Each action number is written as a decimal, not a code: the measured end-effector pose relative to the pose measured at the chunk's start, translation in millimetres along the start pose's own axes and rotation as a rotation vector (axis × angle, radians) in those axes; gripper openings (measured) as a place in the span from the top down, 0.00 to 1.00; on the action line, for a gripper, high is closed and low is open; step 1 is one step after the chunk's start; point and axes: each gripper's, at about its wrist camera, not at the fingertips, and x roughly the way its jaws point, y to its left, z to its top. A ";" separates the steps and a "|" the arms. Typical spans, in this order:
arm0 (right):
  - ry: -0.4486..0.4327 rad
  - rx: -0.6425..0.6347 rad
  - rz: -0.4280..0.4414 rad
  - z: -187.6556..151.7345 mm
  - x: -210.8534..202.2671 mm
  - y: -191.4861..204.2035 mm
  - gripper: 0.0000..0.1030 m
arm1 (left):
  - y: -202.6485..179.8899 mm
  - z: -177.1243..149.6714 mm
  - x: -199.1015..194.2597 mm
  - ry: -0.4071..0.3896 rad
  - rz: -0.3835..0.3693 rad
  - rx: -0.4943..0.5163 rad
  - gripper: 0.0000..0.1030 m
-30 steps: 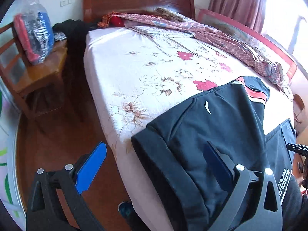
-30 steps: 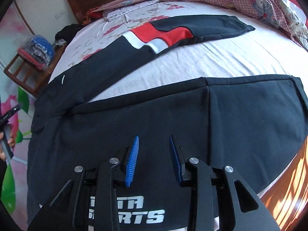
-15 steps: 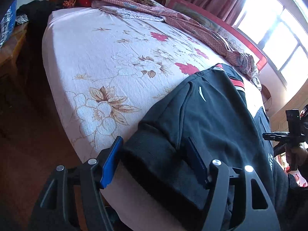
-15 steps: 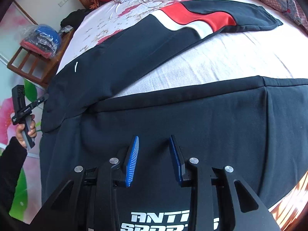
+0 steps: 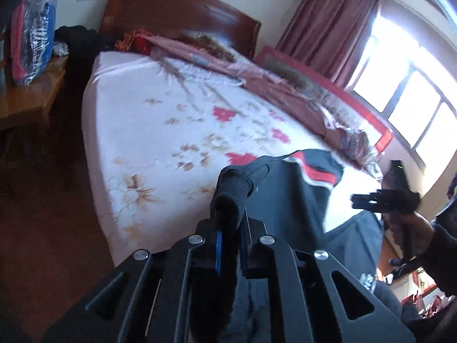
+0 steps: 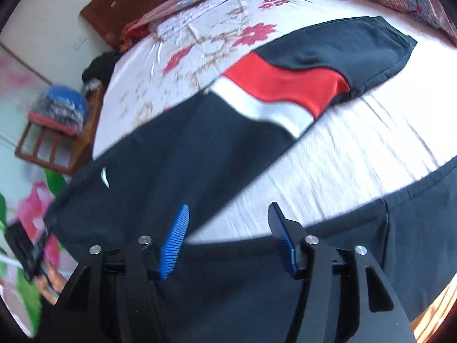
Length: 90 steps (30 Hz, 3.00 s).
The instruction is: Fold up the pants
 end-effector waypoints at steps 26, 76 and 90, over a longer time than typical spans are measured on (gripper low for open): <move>-0.055 0.170 0.227 -21.2 -69.9 -59.3 0.90 | -60.5 -64.1 -91.4 -0.026 -0.002 0.082 0.91; -0.355 0.069 -0.122 30.3 -127.6 -179.0 0.94 | -138.5 -129.2 37.6 0.246 0.198 0.020 0.07; -0.528 0.683 0.235 -131.7 -141.7 -399.6 0.96 | -106.4 -164.5 40.8 0.380 0.375 0.084 0.06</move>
